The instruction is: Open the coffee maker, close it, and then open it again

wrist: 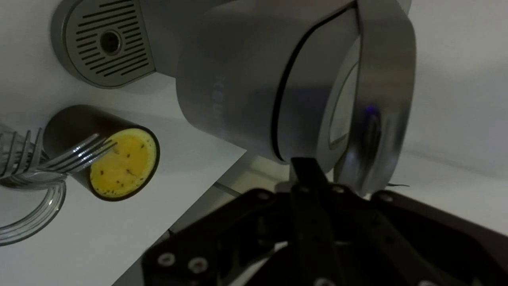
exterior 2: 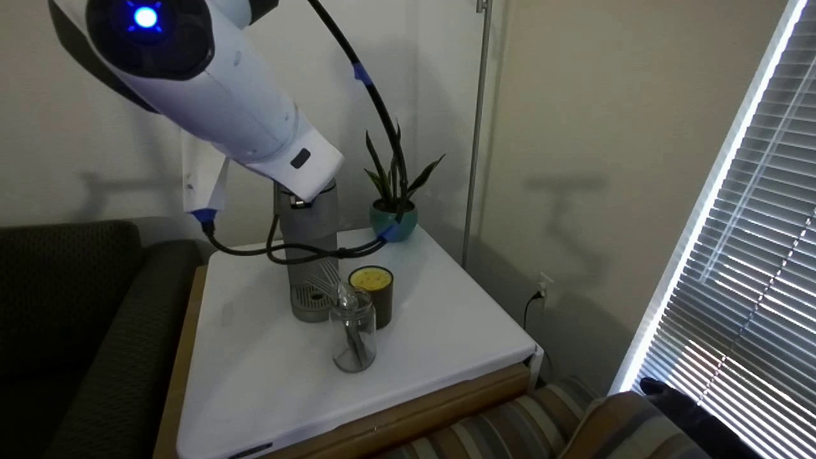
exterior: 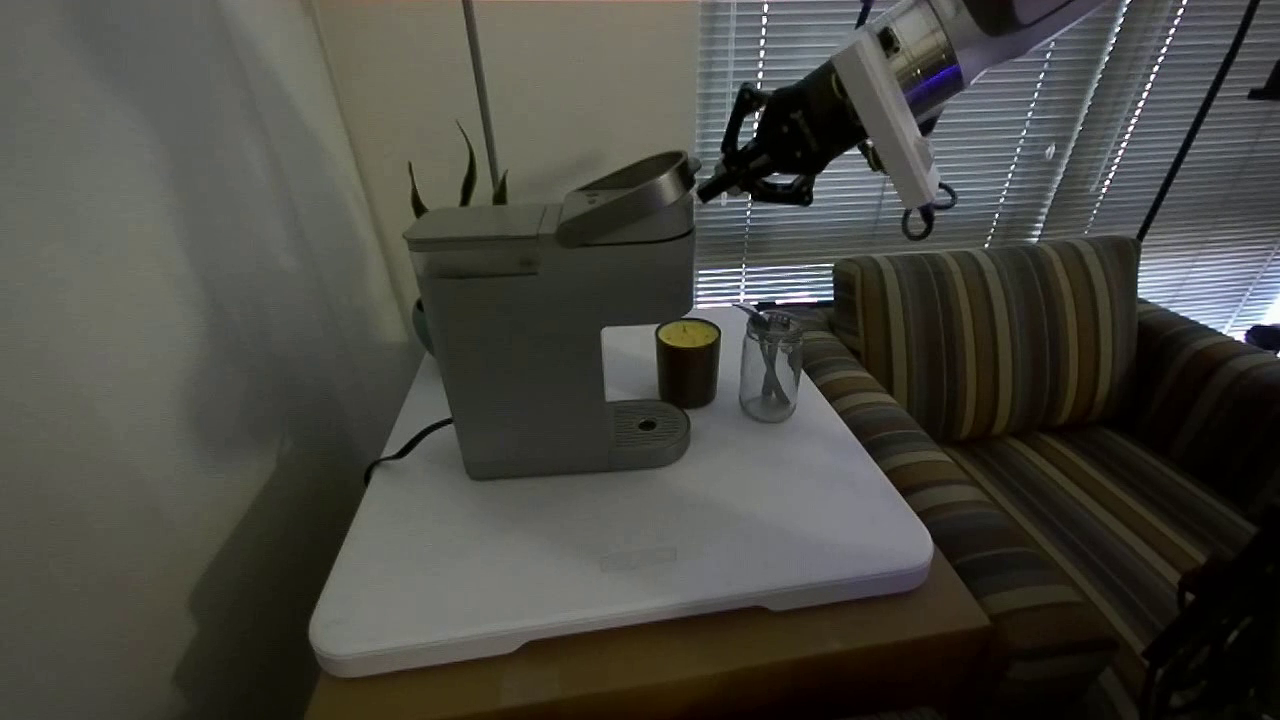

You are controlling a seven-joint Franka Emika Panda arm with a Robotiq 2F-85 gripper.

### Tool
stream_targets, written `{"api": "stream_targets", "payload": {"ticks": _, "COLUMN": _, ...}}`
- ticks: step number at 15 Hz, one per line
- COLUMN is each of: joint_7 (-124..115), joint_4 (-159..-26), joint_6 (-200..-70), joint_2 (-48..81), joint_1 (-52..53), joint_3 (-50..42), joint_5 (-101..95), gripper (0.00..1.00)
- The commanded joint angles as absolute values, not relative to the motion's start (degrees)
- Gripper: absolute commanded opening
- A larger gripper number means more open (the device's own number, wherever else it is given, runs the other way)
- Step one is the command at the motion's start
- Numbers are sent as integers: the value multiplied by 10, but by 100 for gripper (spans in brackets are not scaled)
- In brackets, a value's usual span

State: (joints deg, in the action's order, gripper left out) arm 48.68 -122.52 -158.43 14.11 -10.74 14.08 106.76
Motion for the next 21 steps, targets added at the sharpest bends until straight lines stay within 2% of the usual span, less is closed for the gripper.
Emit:
{"api": "stream_targets", "payload": {"ticks": 1, "joint_7": 461, "joint_4": -1246, "joint_6": -1592, "joint_2": 112, "joint_1": -108, "joint_3": 141, "joint_5": 1033, "gripper": 0}}
{"api": "stream_targets", "payload": {"ticks": 21, "joint_7": 499, "joint_4": -1231, "joint_6": -1571, "joint_2": 106, "joint_1": -108, "joint_3": 141, "joint_5": 1108, "gripper": 0}}
